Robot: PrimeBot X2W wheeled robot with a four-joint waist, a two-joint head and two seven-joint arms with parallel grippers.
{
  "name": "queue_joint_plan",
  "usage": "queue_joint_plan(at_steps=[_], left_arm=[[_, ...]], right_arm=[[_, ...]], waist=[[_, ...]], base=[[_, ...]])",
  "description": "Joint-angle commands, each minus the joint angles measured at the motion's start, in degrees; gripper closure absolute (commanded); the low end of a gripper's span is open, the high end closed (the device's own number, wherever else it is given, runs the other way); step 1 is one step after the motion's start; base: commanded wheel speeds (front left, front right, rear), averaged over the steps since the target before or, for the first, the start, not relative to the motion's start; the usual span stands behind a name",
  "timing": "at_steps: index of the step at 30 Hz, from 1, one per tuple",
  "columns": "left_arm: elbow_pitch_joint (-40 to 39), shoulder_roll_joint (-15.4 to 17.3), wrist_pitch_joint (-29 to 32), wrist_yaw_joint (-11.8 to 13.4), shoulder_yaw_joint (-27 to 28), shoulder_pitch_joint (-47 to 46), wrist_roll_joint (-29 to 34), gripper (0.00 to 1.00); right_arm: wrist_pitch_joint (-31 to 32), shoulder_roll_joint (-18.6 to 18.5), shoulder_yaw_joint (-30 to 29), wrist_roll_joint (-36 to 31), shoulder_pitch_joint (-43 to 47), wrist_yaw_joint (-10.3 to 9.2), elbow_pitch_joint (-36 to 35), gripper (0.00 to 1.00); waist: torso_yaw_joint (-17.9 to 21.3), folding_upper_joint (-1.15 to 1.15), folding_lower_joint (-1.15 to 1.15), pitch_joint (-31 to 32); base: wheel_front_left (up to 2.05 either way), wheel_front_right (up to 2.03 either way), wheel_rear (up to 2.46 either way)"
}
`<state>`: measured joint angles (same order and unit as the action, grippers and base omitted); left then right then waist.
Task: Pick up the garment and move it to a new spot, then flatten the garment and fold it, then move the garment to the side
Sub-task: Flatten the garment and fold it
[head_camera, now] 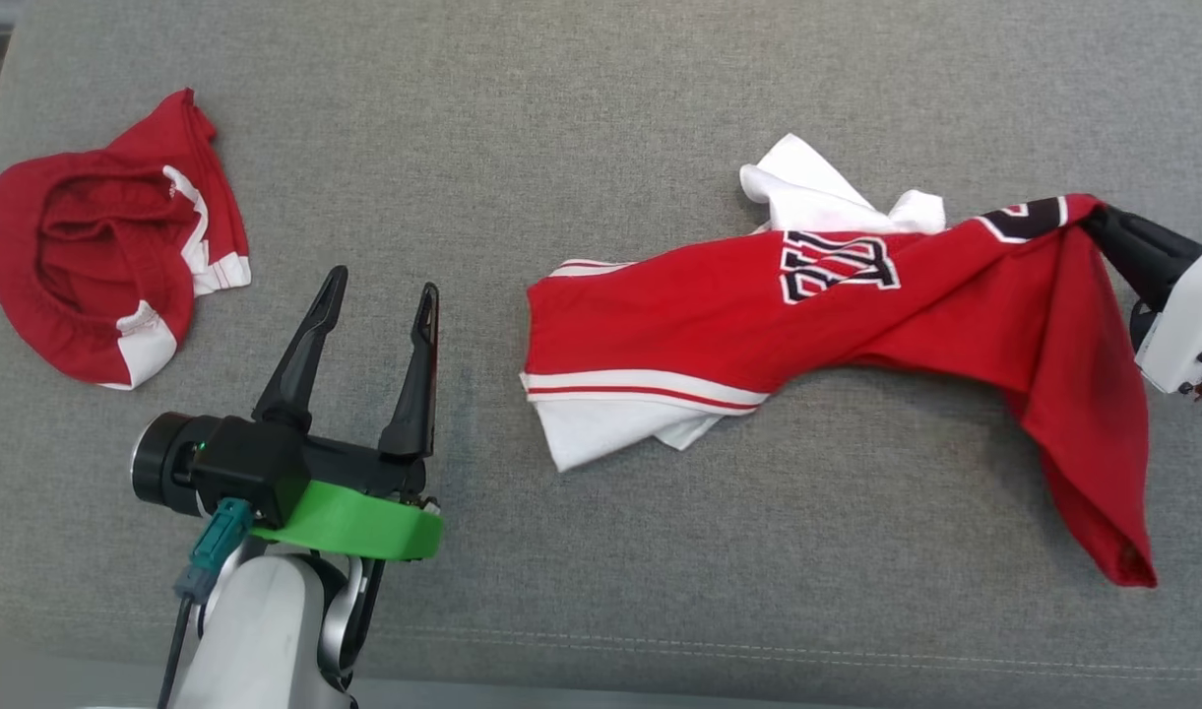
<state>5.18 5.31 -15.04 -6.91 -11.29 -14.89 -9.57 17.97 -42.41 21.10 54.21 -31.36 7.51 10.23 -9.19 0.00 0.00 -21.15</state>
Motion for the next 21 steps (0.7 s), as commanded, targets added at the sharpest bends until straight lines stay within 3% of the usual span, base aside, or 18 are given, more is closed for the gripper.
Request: queue_joint_plan(at_steps=[1,2,3,8,13,21], left_arm=[[0.06,-0.07,-0.17,-0.11,0.02,-0.90,0.28,0.00],[0.12,-0.13,-0.17,-0.11,-0.09,-1.05,0.29,0.00],[0.15,-0.17,-0.17,-0.16,-0.14,-1.18,0.30,0.00],[0.37,-0.34,-0.17,-0.35,0.02,-1.21,0.43,0.00],[0.61,-0.44,-0.17,-0.48,0.61,-0.69,0.65,0.00],[0.50,0.25,-0.17,-0.58,1.83,1.06,1.05,0.00]], right_arm=[[-0.97,-0.82,0.76,-0.48,-0.70,-0.05,1.00,0.56],[-2.77,-1.44,2.35,-0.82,-1.34,-0.05,2.06,0.06],[-4.68,-2.42,3.40,-1.93,-2.39,-0.05,3.30,0.00],[-13.14,-4.24,8.33,-6.04,-5.54,-0.06,9.95,0.00],[-21.16,-4.20,8.78,-8.17,-6.75,-0.06,17.75,0.00],[-28.67,-2.76,5.79,-5.10,-2.57,-0.06,18.53,0.00]], waist=[[-0.34,0.00,0.00,-0.36],[-0.41,0.00,0.00,-0.43],[-0.44,0.00,0.00,-0.53],[-0.23,0.00,0.00,-0.64],[0.42,0.00,0.00,0.29],[2.18,0.00,0.00,2.71]], base=[[0.00,0.00,0.00],[0.00,0.00,0.00],[0.00,0.00,0.00],[0.00,0.00,0.00],[0.00,0.00,0.00],[0.00,0.00,0.00]])
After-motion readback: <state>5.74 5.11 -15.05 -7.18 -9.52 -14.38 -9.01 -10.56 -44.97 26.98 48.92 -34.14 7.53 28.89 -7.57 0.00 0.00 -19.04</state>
